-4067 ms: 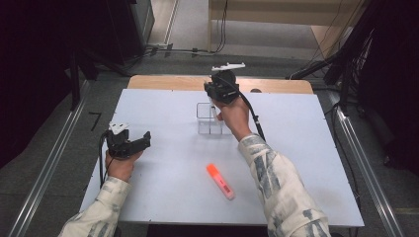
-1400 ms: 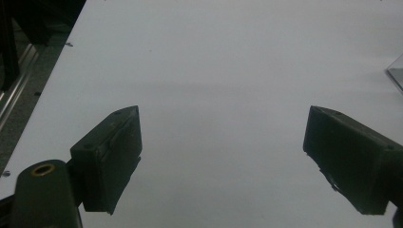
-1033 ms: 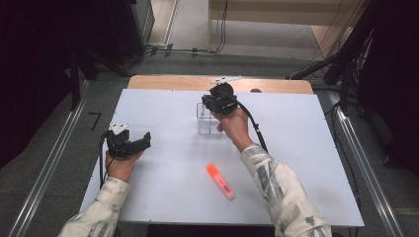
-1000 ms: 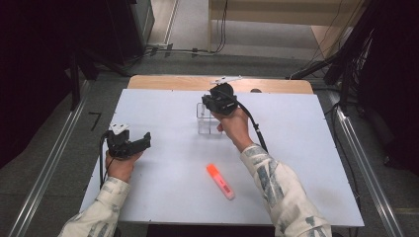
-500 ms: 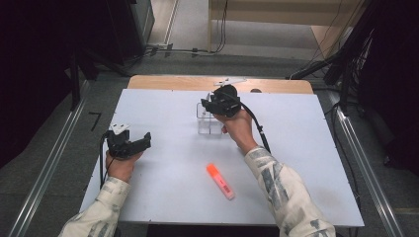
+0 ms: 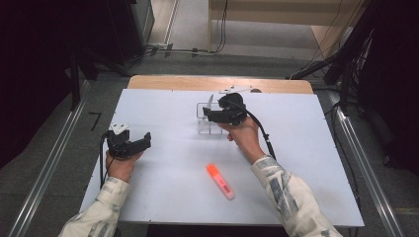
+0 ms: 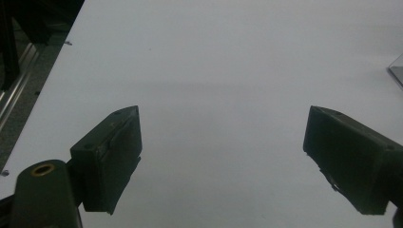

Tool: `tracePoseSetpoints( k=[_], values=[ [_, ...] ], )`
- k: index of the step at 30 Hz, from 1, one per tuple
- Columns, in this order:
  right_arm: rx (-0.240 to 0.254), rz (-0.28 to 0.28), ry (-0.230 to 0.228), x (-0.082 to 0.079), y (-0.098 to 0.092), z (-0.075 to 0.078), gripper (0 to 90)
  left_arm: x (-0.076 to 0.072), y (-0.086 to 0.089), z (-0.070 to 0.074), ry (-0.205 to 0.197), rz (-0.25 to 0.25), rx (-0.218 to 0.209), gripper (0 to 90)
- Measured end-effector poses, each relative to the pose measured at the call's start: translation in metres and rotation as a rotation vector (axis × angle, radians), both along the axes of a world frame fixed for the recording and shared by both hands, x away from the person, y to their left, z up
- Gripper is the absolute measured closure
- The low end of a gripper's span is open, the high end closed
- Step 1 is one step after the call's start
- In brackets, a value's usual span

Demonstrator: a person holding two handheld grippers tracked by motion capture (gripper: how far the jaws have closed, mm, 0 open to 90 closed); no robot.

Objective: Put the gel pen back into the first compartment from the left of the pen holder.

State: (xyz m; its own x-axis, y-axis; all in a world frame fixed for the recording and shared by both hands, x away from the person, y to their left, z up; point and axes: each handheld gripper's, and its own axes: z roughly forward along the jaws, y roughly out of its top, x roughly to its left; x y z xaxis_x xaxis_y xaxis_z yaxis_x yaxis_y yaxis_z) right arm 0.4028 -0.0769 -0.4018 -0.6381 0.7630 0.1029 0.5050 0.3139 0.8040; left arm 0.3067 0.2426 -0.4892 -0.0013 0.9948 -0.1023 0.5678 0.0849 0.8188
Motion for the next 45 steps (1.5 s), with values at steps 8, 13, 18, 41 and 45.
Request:
tracePoseSetpoints(
  k=[8, 13, 18, 41, 45],
  values=[
    [-0.006, 0.024, 0.008, -0.016, -0.006, -0.006, 20.0, 0.000, 0.000, 0.000, -0.001, 0.002, -0.001, 13.0],
    [-0.018, 0.044, 0.010, -0.025, -0.007, -0.012, 16.7, 0.000, 0.000, 0.000, 0.001, 0.002, 0.001, 13.0],
    [-0.027, 0.052, 0.014, -0.034, -0.006, -0.019, 16.2, 0.000, -0.001, 0.000, -0.001, 0.002, 0.001, 13.0],
    [-0.042, 0.065, 0.059, -0.078, -0.027, -0.065, 17.3, 0.000, -0.001, 0.000, 0.005, 0.007, 0.003, 13.0],
    [-0.040, 0.068, 0.060, -0.085, -0.030, -0.068, 17.3, 0.000, -0.001, 0.000, 0.004, 0.009, 0.007, 13.0]
  ],
)
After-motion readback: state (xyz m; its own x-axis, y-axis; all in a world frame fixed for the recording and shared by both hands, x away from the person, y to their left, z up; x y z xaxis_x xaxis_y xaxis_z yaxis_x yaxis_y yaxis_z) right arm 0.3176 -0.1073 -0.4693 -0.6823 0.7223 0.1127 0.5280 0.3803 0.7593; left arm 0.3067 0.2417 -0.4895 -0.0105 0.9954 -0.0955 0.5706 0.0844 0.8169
